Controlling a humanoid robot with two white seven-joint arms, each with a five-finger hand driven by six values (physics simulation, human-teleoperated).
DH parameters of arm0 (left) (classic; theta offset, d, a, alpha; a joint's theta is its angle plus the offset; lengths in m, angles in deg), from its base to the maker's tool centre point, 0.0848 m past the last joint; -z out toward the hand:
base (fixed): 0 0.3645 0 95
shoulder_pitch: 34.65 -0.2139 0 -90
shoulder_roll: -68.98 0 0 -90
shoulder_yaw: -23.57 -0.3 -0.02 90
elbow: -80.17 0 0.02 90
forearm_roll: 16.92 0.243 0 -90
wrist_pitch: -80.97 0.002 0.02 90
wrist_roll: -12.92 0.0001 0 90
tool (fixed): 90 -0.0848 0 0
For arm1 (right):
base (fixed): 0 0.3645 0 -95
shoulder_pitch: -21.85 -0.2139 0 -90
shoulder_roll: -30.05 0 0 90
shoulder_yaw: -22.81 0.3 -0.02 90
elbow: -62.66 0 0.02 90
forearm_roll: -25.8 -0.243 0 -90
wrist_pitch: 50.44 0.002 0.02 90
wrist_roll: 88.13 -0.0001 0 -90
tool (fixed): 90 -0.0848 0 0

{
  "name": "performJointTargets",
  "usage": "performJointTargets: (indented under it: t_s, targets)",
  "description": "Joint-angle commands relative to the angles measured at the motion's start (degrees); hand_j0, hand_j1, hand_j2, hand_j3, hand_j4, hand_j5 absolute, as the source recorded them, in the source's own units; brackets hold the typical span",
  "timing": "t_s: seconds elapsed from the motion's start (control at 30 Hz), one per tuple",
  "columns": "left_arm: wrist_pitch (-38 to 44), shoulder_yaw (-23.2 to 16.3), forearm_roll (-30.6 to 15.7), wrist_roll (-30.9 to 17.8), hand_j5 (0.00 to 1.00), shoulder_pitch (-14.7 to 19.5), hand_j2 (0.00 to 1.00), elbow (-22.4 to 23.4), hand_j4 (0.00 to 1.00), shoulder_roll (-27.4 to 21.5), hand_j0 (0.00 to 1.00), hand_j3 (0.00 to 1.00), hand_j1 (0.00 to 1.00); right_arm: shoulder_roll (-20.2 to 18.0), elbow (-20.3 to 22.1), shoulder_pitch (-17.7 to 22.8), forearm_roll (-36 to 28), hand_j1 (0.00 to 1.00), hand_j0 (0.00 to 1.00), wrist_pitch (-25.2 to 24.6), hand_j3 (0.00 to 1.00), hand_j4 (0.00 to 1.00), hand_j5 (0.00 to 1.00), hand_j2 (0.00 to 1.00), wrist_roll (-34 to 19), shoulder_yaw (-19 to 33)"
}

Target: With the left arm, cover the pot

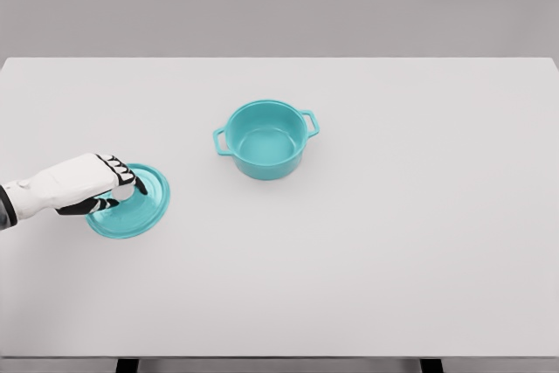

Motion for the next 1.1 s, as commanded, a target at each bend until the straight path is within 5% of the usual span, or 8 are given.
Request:
performJointTargets:
  t_s: [0.0, 0.57, 1.07]
  targets:
    - [0.07, 0.02, -0.39, 0.02, 0.55, 0.0, 0.55, -0.01, 0.55, -0.07, 0.55, 0.55, 0.55, 0.01, -0.02, 0.0, -0.06, 1.0, 1.0, 0.0, 1.0, 1.0, 1.0, 1.0, -0.01, -0.01]
    - [0.07, 0.72, -1.18, 0.2, 0.52, 0.18, 0.52, -3.61, 0.52, -2.18, 0.52, 0.52, 0.52, 0.01, -0.02, 0.0, -0.06, 1.0, 1.0, 0.0, 1.0, 1.0, 1.0, 1.0, -0.01, -0.01]
    - [0.07, 0.19, -1.09, 0.2, 0.52, 4.13, 0.52, -8.44, 0.52, -3.05, 0.52, 0.52, 0.52, 0.01, -0.02, 0.0, -0.06, 1.0, 1.0, 0.0, 1.0, 1.0, 1.0, 1.0, -0.01, -0.01]
